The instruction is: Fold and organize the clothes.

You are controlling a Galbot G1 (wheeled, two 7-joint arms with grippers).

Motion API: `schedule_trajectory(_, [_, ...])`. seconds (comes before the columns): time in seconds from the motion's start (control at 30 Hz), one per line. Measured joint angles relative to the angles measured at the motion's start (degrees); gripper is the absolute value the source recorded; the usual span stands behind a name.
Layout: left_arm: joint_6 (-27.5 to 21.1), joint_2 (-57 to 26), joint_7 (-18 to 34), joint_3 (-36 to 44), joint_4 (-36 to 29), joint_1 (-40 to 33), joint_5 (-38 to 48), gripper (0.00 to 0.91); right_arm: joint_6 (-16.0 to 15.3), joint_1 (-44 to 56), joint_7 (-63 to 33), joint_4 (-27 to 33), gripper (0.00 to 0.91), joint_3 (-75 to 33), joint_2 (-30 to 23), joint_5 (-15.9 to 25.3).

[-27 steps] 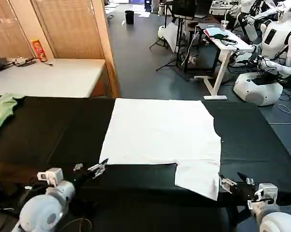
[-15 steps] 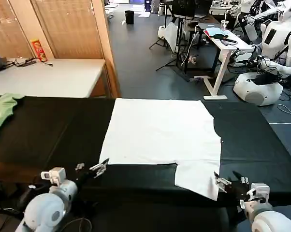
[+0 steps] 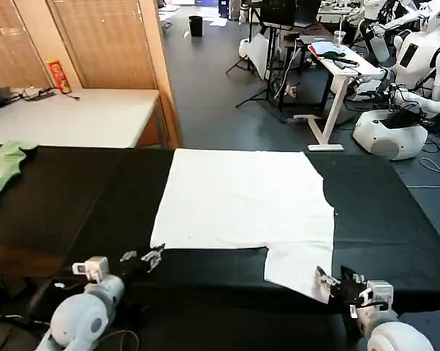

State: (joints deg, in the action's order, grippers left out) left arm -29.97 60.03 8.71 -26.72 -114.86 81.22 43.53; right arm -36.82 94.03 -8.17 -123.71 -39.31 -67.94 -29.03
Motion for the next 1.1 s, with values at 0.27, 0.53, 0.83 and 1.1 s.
schedule_trajectory(0.27, [-0.21, 0.31, 1.57, -1.88, -4.17, 3.09, -0.71, 0.0, -3.67, 4.31, -3.26, -6.9, 0.0, -1.65, -0.98, 0.41])
schedule_trajectory(0.53, [-0.32, -0.89, 2.21, -6.15, -9.81, 9.19, 1.02, 0.0, -4.04, 9.84, -4.42, -13.27, 0.0, -3.0, -2.07, 0.49])
schedule_trajectory(0.83, [2.68, -0.39, 2.07, -9.84, -13.59, 14.7, 1.33, 0.0, 1.97, 9.65, -0.99, -13.79, 0.0, -3.39, -1.99, -0.17])
schedule_trajectory(1.1, [5.62, 2.77, 1.62, -8.63, -11.62, 9.24, 0.46, 0.0, 9.33, -0.95, 0.85, -4.71, 0.0, -1.48, 1.55, -2.94])
